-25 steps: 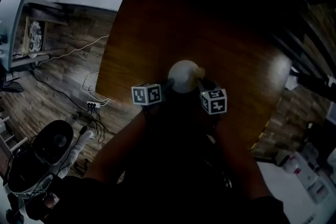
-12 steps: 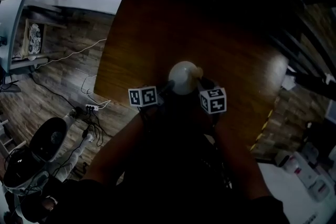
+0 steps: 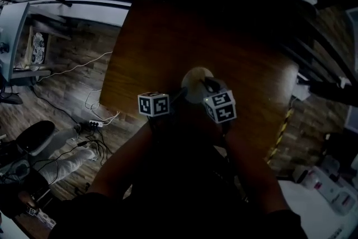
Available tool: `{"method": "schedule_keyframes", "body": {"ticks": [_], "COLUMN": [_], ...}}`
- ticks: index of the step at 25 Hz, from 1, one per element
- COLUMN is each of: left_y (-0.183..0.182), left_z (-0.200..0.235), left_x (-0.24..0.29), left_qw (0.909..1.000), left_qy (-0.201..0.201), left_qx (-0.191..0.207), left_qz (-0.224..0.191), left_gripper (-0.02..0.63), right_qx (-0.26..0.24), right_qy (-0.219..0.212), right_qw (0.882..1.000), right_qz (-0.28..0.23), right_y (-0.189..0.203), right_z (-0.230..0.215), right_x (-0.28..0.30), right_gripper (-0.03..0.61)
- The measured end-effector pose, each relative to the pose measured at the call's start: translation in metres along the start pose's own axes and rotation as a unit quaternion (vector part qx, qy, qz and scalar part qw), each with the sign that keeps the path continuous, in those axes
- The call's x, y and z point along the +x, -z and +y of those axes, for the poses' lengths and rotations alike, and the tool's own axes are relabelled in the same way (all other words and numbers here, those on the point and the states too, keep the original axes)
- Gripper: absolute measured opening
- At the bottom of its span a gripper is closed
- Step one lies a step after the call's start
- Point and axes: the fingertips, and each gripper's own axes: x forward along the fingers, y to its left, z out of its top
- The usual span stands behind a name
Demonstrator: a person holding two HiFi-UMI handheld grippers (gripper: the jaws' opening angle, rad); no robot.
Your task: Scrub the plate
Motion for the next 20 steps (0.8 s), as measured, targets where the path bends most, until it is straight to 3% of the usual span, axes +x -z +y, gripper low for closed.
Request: {"method": "schedule_keyframes", "body": {"ticks": [6, 10, 15, 20], "left_y": [-0.033, -0.064, -0.084, -0.08], "left_z": [-0.035, -0.063, -0.08, -0.096], "left_x": [-0.008, -0.021, -0.048, -0.064], "left_qw": [0.9986, 0.9943, 0.9903, 0.9902], "left_qy": [0.021, 0.04, 0.051, 0.062], "left_qx": [0.009, -0.001, -0.012, -0.003], "left_qz": [-0.046, -0.099, -0.129, -0.125], "left_gripper": [0.02, 0.02, 0.02, 0.02], "right_qx": [-0.044, -0.041, -0.015, -0.016], "right_qy": [-0.03, -0.032, 0.006, 0.052], "right_qw": [0.998, 0.999, 1.0, 0.998], "right_qz": [-0.015, -0.014, -0.006, -0.021], "right_y": [-0.027, -0.022, -0.012, -0.04], "right_z": [0.034, 0.037, 0.003, -0.04], "right_x": [-0.035, -0.059, -0.083, -0.101], "right_gripper": [0.055, 0.055, 0.055, 0.055]}}
